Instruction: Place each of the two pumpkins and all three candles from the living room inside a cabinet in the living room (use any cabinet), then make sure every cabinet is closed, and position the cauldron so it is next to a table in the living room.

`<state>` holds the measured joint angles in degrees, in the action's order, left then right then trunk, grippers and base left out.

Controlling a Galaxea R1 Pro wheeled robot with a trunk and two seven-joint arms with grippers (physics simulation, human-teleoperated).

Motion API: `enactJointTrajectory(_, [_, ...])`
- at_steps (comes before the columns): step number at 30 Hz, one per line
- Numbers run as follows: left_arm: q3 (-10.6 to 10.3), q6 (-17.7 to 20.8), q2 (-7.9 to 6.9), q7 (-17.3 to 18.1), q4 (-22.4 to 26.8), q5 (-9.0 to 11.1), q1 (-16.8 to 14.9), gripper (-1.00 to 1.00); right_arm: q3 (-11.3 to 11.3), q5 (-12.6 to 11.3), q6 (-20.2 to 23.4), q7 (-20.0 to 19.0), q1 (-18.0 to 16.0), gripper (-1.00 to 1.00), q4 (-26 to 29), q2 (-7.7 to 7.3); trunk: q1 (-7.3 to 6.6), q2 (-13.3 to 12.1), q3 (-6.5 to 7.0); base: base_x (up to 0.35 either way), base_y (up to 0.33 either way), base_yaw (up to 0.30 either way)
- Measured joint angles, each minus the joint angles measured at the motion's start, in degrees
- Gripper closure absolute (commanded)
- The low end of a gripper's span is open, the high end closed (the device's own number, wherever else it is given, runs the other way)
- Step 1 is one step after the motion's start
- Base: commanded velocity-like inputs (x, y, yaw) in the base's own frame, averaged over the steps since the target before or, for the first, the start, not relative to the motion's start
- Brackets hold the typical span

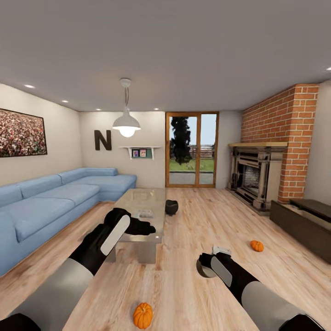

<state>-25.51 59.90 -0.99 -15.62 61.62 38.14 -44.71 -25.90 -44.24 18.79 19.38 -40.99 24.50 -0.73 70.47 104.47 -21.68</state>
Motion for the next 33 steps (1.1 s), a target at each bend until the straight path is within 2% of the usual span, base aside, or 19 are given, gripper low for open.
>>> enactJointTrajectory(33, [0.00, 0.00, 0.00, -0.02, -0.14, 0.00, -0.02, -1.00, 0.01, -0.09, 0.00, 0.00, 0.00, 1.00, -0.02, 0.00, -7.25, -13.24, 7.20, 0.000, 0.000, -0.272])
